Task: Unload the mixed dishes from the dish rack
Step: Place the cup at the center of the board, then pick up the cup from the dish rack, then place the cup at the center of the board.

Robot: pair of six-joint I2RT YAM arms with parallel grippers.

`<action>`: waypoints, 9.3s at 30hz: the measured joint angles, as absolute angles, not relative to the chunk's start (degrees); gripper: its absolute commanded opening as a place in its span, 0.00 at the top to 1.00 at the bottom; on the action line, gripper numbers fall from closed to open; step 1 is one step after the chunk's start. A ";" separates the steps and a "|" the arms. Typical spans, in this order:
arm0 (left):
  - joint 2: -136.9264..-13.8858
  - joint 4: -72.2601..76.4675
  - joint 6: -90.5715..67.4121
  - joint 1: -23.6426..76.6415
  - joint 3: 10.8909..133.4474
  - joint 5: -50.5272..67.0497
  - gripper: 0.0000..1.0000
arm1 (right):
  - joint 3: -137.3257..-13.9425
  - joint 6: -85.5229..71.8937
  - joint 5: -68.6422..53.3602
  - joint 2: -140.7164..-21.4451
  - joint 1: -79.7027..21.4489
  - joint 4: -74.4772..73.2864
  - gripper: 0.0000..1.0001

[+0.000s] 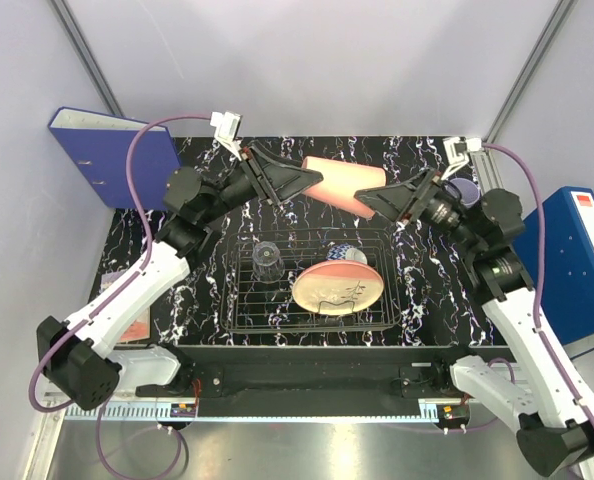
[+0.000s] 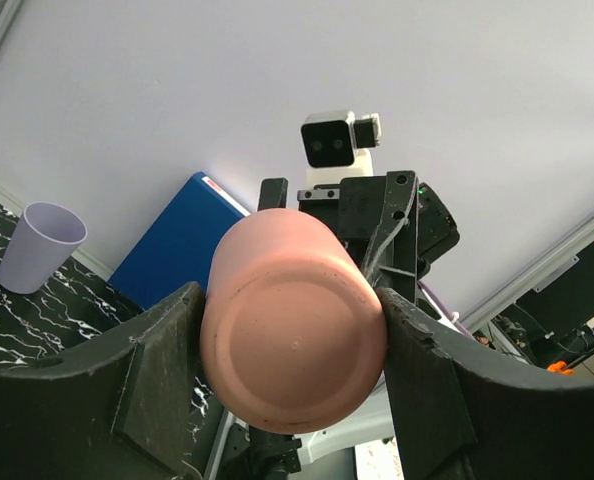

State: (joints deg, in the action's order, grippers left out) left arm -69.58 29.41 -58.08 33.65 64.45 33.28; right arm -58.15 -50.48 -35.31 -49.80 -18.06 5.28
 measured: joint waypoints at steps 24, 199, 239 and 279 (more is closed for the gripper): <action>-52.73 -9.34 -44.05 32.18 67.13 9.21 0.01 | -97.49 -30.85 10.22 -64.03 -26.02 -41.85 1.00; -62.24 17.72 -51.40 32.27 61.34 39.29 1.00 | -47.22 -54.37 -37.45 -44.47 -23.68 20.45 0.11; -54.46 -27.90 -37.89 32.01 62.39 10.59 0.01 | -69.17 -61.69 32.82 -53.23 -32.10 -75.13 1.00; -55.05 -31.14 -38.04 32.01 59.09 10.90 0.01 | -50.30 -45.84 10.79 -72.88 5.04 -46.17 0.55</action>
